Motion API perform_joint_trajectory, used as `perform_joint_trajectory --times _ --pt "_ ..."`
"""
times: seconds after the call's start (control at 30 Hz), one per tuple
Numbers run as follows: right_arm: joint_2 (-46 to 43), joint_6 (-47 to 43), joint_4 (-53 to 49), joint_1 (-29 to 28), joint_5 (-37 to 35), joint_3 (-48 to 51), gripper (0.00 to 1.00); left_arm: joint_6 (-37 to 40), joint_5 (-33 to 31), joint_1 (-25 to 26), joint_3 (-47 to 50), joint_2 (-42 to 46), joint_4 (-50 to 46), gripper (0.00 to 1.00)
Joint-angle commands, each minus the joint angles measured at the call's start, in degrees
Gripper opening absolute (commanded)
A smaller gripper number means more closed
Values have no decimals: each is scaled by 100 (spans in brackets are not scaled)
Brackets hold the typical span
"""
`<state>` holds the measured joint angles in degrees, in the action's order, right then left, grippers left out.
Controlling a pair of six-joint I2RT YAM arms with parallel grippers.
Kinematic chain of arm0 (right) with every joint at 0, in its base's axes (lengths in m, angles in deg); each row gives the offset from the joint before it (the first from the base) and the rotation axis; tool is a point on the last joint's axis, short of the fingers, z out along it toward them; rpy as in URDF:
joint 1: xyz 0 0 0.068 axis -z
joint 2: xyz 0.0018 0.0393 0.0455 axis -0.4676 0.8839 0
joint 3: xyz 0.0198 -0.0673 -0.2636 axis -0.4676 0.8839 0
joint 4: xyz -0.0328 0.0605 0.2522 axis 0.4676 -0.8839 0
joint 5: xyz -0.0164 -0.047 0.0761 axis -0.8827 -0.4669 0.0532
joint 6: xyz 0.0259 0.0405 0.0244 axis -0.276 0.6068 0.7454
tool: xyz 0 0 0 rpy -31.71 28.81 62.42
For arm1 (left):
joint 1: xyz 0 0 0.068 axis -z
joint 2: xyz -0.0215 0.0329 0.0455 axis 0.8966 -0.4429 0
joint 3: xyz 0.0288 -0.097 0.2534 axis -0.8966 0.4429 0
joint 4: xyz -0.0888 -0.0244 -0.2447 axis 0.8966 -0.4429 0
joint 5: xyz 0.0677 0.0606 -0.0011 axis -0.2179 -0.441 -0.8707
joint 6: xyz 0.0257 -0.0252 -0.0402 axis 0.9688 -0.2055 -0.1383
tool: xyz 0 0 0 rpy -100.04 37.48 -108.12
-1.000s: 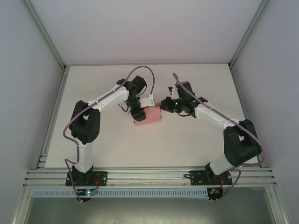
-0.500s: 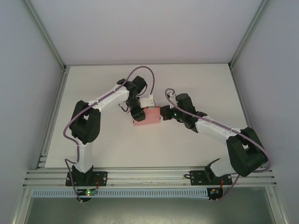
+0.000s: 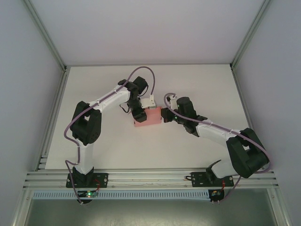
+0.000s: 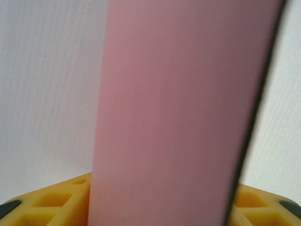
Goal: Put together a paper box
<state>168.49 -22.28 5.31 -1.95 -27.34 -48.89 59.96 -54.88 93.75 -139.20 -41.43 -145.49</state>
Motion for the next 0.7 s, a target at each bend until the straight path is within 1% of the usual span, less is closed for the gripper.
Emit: perform_joint_trajectory --times 0.0,0.03,0.1,0.13,0.17,0.2,0.27,0.3,0.4,0.43,0.53,0.57,0.67 --pt "-50 -80 -555 -227 -86 207 0 -228 137 99 -107 -156 459 57" --pt "-83 -64 -588 -245 -163 212 0 -253 160 98 -126 -122 479 57" --pt "-139 58 -643 -315 -408 214 0 -360 161 100 -156 -70 561 63" --pt "-156 80 -671 -358 -445 216 0 -409 167 103 -182 -45 577 63" --pt "-175 122 -688 -400 -544 215 0 -440 187 105 -196 -4 590 67" --pt "-197 187 -742 -450 -651 190 0 -475 182 111 -196 46 624 74" --pt "-219 292 -874 -529 -852 135 0 -538 201 102 -205 135 670 75" --pt "-230 382 -984 -566 -1028 96 0 -569 207 113 -195 181 687 79" --pt "-194 607 -1295 -654 -1369 -86 0 -701 222 114 -196 317 755 82" --pt "-164 693 -1411 -656 -1413 -163 0 -750 210 105 -194 347 787 89" --pt "-25 867 -1663 -663 -1466 -385 0 -846 206 113 -162 465 851 92" --pt "9 898 -1696 -656 -1461 -429 0 -911 150 111 -131 510 924 100" --pt "153 1006 -1899 -656 -1540 -611 0 -1044 42 100 -39 649 1064 100"
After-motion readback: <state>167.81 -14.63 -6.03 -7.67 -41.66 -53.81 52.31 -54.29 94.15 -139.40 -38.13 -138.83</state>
